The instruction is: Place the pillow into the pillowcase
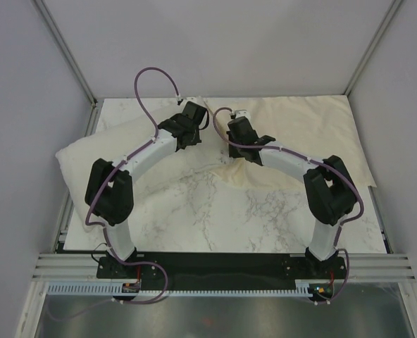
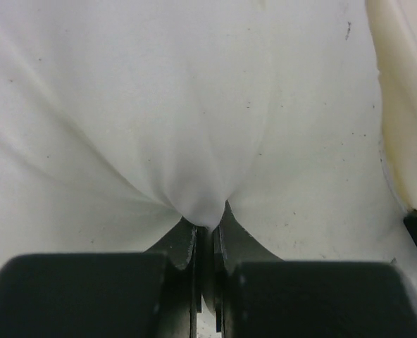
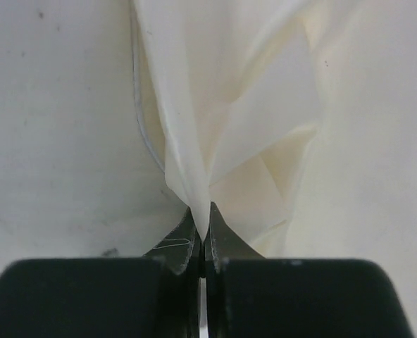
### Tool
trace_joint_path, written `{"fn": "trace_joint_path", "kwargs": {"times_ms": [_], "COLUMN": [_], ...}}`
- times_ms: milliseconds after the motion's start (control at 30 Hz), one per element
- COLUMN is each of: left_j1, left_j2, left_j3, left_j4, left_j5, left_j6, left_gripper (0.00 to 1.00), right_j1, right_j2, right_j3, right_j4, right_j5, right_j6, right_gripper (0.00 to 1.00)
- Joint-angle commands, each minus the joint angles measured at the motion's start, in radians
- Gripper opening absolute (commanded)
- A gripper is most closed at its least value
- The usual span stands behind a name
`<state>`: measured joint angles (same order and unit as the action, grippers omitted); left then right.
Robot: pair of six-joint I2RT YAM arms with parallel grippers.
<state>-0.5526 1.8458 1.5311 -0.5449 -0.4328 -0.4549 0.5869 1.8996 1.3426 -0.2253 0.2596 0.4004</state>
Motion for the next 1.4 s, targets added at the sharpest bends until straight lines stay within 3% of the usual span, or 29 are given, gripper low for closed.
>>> {"fn": "trace_joint_path", "kwargs": {"times_ms": [0, 267, 467, 667, 833, 1000, 1167, 1200, 1233, 1300, 1367], "left_j1": [0.02, -0.036, -0.096, -0.142, -0.19, -0.216, -0.217, -0.216, -0.216, -0.219, -0.231], "left_j2": [-0.03, -0.048, -0.002, 0.033, 0.009, -0.105, -0.218, -0.253, -0.263, -0.276, -0.258], "left_j3": [-0.025, 0.009, 0.049, 0.075, -0.001, -0.153, -0.238, -0.25, -0.252, -0.243, -0.218], "left_j4": [-0.05, -0.053, -0.053, -0.038, 0.063, 0.151, 0.158, 0.148, 0.134, 0.082, 0.025], "left_j5": [-0.09, -0.124, -0.147, -0.126, 0.029, 0.276, 0.506, 0.546, 0.615, 0.681, 0.678], "left_j6": [0.039, 0.032, 0.041, 0.094, 0.228, 0.278, 0.309, 0.315, 0.321, 0.321, 0.315], "left_gripper": [0.02, 0.02, 0.02, 0.02, 0.02, 0.02, 0.02, 0.02, 0.02, 0.02, 0.02], "right_j1": [-0.007, 0.103, 0.108, 0.056, -0.016, -0.051, -0.055, -0.055, -0.055, -0.055, -0.059], "right_j2": [-0.131, -0.223, -0.261, -0.186, -0.133, -0.094, -0.148, -0.18, -0.197, -0.238, -0.237], "right_j3": [-0.077, -0.007, 0.062, 0.23, 0.343, 0.374, 0.281, 0.236, 0.213, 0.173, 0.179], "right_j4": [-0.17, -0.423, -0.427, -0.442, -0.437, -0.44, -0.445, -0.445, -0.447, -0.445, -0.45], "right_j5": [-0.025, -0.114, -0.197, -0.241, -0.258, -0.287, -0.211, -0.186, -0.157, -0.051, 0.015], "right_j6": [-0.078, -0.152, -0.152, -0.132, -0.109, -0.112, -0.129, -0.13, -0.133, -0.144, -0.153], "right_gripper": [0.0, 0.0, 0.0, 0.0, 0.0, 0.01, 0.09, 0.14, 0.3, 0.46, 0.49]}}
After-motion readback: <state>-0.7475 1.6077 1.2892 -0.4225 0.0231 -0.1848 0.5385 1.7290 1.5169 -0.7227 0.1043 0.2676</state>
